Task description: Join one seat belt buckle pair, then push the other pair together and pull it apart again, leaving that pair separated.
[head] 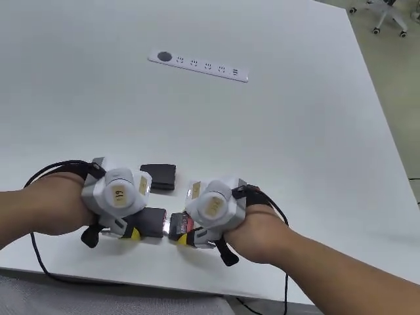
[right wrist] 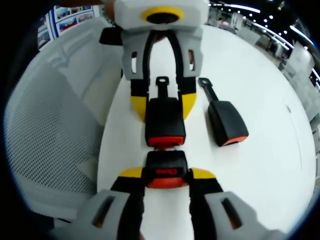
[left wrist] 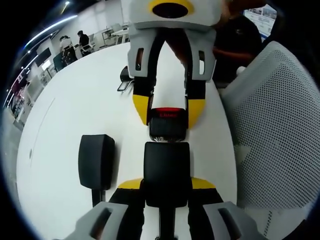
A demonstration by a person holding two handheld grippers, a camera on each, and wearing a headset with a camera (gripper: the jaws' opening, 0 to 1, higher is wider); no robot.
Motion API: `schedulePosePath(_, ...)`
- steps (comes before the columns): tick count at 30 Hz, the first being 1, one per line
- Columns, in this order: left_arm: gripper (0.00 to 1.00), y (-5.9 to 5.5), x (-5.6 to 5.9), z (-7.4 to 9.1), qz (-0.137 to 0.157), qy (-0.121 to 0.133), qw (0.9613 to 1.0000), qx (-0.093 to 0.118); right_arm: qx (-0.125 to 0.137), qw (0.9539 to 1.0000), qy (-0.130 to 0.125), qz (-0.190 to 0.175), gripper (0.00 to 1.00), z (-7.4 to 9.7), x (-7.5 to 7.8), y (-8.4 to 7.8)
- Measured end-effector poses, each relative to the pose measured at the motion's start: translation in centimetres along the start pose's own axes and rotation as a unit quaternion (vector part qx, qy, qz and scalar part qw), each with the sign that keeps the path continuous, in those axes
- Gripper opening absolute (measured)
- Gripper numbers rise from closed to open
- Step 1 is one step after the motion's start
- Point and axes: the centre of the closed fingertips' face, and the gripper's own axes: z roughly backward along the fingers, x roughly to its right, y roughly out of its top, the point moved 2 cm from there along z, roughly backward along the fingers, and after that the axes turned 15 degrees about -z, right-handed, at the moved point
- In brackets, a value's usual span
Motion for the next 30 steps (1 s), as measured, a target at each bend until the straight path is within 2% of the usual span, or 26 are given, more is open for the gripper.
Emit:
schedulePosePath(7,0.35,-0.1,-0.1,0.2,0.019,-0.002,0.9997,0.012,-0.006,1.0000,-0.004,0.001,0.34,0.0,0.0,0.2)
schedulePosePath(9,0.34,-0.3,0.1,0.3,0.008,-0.004,1.0000,0.004,-0.004,1.0000,-0.004,0.003,0.34,0.2,-0.1,0.5)
schedulePosePath(11,0.34,-0.4,0.1,0.5,0.009,-0.004,1.0000,-0.002,-0.001,1.0000,-0.005,0.005,0.33,0.5,-0.3,0.7)
schedulePosePath(18,0.34,0.5,-0.2,2.2,0.021,0.022,0.9995,0.010,0.020,0.9997,-0.013,0.004,0.34,1.9,-0.5,2.2)
schedulePosePath(22,0.36,1.3,-0.8,3.5,0.022,0.034,0.9990,0.020,0.027,0.9994,-0.019,0.006,0.34,2.6,-0.7,2.4)
schedulePosePath(25,0.35,1.4,-2.1,4.4,0.025,0.055,0.9980,0.021,0.031,0.9992,-0.025,0.008,0.34,3.1,-0.4,2.4)
schedulePosePath(30,0.36,1.2,-3.7,5.0,0.030,0.069,0.9969,0.021,0.036,0.9987,-0.037,0.004,0.34,4.1,0.7,2.2)
